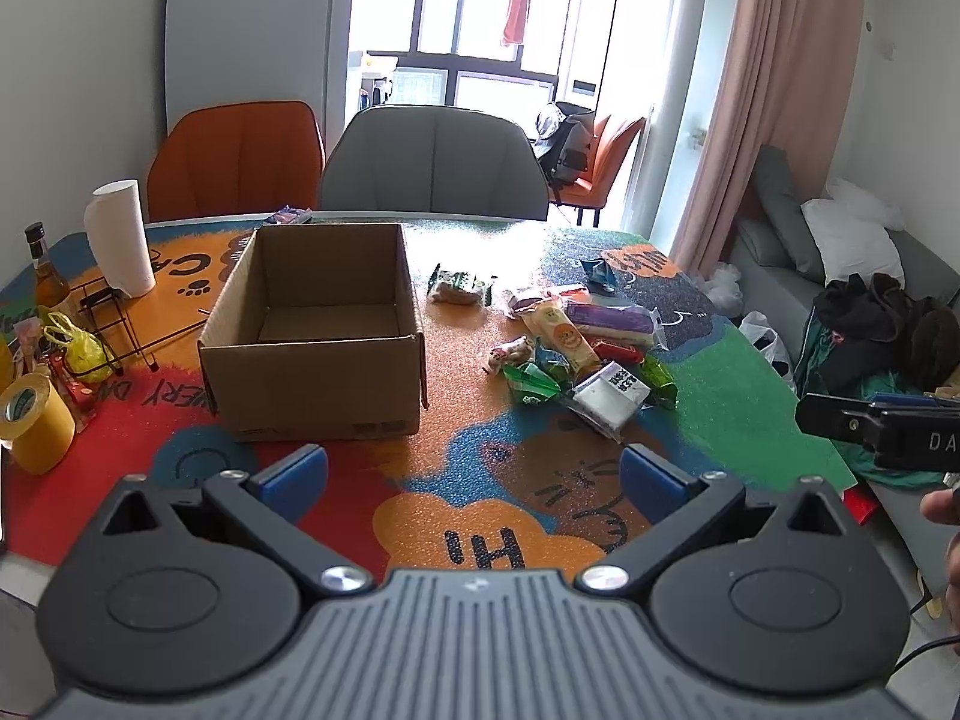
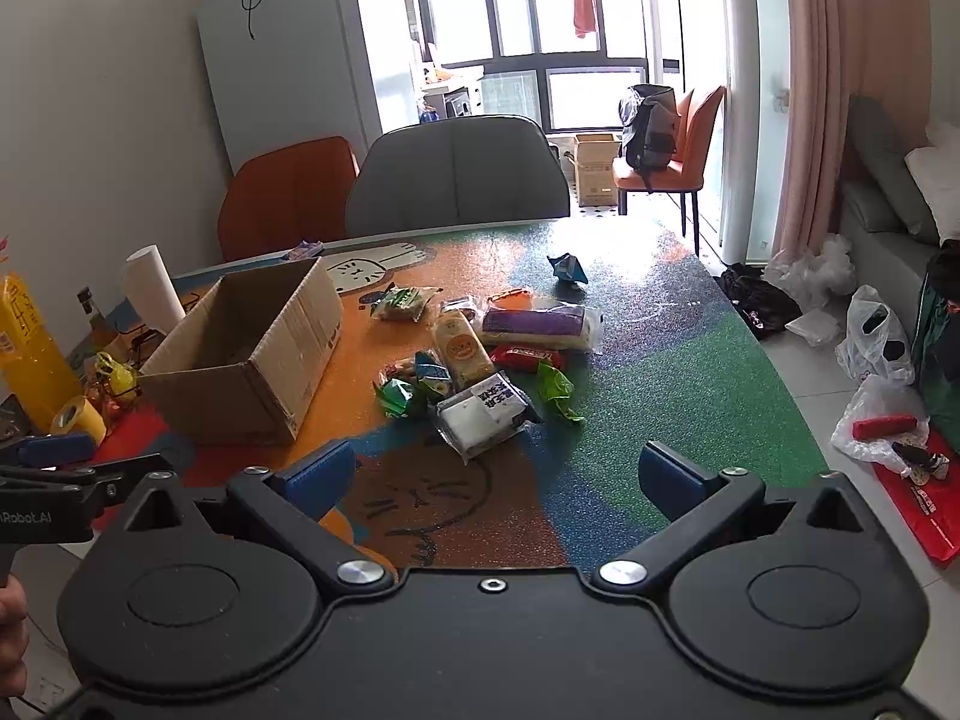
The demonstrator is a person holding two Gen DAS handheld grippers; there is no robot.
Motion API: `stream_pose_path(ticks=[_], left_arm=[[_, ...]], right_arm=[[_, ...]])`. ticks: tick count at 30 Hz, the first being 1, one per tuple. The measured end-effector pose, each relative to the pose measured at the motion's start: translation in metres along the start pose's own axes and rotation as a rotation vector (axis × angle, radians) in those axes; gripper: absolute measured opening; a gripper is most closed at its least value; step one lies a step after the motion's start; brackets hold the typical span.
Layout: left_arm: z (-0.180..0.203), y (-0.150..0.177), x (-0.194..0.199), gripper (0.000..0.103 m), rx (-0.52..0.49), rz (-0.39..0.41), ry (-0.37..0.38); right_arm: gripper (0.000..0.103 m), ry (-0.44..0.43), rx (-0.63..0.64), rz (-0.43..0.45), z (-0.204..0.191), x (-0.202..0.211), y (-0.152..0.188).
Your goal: Organize snacks
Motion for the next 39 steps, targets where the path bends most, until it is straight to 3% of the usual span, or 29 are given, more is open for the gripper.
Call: stream_pose_path(ticks=[39], left_arm=[[-0.0027, -0.001, 0.0048, 0.103, 0.005, 0.01, 0.002]], right_arm=[[0.103, 0.003, 0.007, 0.015, -0.0008, 0.0027, -0.0008]])
Point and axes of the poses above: each gripper's, at about its wrist camera, not at the fingertips, and x roughly against the way its jaws point, z to its right, y to its underside, the point moved 9 cm from there along -x, roughly the way its jaws point, and after that the axes turned 11 degrees about -z, right-handed, at the moved point
